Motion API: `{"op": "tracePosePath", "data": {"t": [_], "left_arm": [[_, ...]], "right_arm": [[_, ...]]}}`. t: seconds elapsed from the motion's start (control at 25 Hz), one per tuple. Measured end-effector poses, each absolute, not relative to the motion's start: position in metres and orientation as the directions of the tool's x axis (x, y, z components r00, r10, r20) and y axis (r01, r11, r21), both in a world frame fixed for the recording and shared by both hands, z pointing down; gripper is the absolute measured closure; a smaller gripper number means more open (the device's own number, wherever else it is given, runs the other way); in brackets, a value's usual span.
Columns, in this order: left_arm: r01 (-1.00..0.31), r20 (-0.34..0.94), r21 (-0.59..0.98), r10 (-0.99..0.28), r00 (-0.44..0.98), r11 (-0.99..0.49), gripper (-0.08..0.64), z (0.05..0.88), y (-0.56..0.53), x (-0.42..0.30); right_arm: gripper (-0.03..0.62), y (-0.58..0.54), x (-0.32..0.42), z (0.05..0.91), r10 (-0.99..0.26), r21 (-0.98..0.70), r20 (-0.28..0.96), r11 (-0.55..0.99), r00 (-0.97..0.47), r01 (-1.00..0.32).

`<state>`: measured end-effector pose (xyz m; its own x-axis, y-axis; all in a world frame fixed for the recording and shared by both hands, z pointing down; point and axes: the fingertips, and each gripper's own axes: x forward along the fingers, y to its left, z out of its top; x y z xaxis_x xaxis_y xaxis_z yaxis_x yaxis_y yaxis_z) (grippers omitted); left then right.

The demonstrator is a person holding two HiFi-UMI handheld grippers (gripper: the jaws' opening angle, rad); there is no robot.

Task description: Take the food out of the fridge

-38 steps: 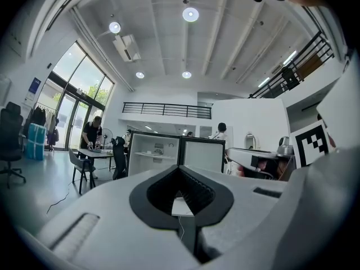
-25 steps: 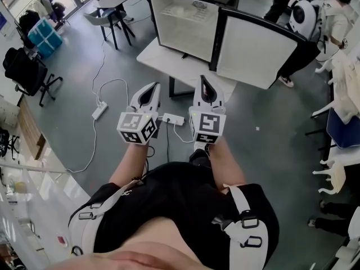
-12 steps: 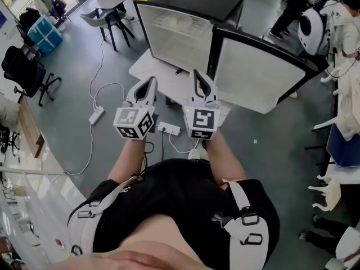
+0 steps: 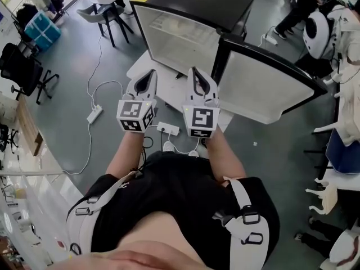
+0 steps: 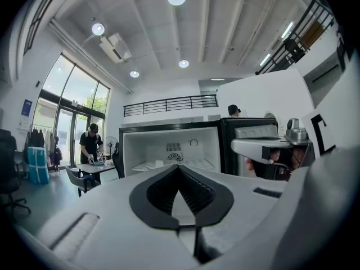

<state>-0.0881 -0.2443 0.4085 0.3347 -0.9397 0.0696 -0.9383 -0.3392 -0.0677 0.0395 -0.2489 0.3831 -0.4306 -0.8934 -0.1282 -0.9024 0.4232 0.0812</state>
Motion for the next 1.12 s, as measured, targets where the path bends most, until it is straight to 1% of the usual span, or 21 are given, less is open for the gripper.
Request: {"op": "tracePosePath", "data": {"t": [0.12,0.24,0.28,0.36,0.4,0.52,0.72,0.84,0.92,1.12], "left_arm": [[-0.926,0.053,-0.132,-0.936,0.349,-0.353,0.557,0.404,-0.264,-0.096],[-0.885,0.066,-0.242,-0.917,0.394,-0.398,0.548,0.403,-0.283,-0.095],[-0.866,0.077,-0.28,-0.908,0.411,-0.415,0.538,0.403,-0.29,-0.094],[-0.821,0.104,-0.35,-0.89,0.445,-0.451,0.469,0.403,-0.304,-0.092],[-0.797,0.118,-0.383,-0.88,0.459,-0.467,0.449,0.403,-0.311,-0.091],[-0.714,0.164,-0.49,-0.857,0.489,-0.5,0.431,0.408,-0.332,-0.086],[-0.504,0.253,-0.711,-0.848,0.466,-0.489,0.417,0.42,-0.367,-0.079],[-0.325,0.308,-0.83,-0.859,0.41,-0.453,0.406,0.433,-0.39,-0.081],[-0.224,0.349,-0.863,-0.855,0.384,-0.452,0.399,0.443,-0.407,-0.083],[-0.04,0.435,-0.878,-0.831,0.347,-0.476,0.391,0.461,-0.445,-0.083]], "right_arm": [[0.584,-0.263,0.036,0.39,-0.902,0.064,-0.106,0.415,-0.419,-0.908],[0.584,-0.274,0.032,0.395,-0.908,0.065,-0.089,0.406,-0.41,-0.912],[0.584,-0.277,0.03,0.396,-0.909,0.07,-0.085,0.403,-0.408,-0.912],[0.584,-0.283,0.028,0.397,-0.912,0.077,-0.08,0.397,-0.403,-0.914],[0.584,-0.286,0.027,0.399,-0.914,0.078,-0.077,0.393,-0.398,-0.916],[0.584,-0.291,0.03,0.402,-0.922,0.078,-0.069,0.375,-0.38,-0.924],[0.584,-0.296,0.037,0.401,-0.934,0.085,-0.072,0.344,-0.351,-0.935],[0.584,-0.297,0.04,0.402,-0.94,0.087,-0.07,0.328,-0.335,-0.94],[0.584,-0.296,0.044,0.403,-0.944,0.095,-0.067,0.317,-0.324,-0.944],[0.584,-0.294,0.055,0.405,-0.954,0.125,-0.071,0.282,-0.292,-0.951]]}}
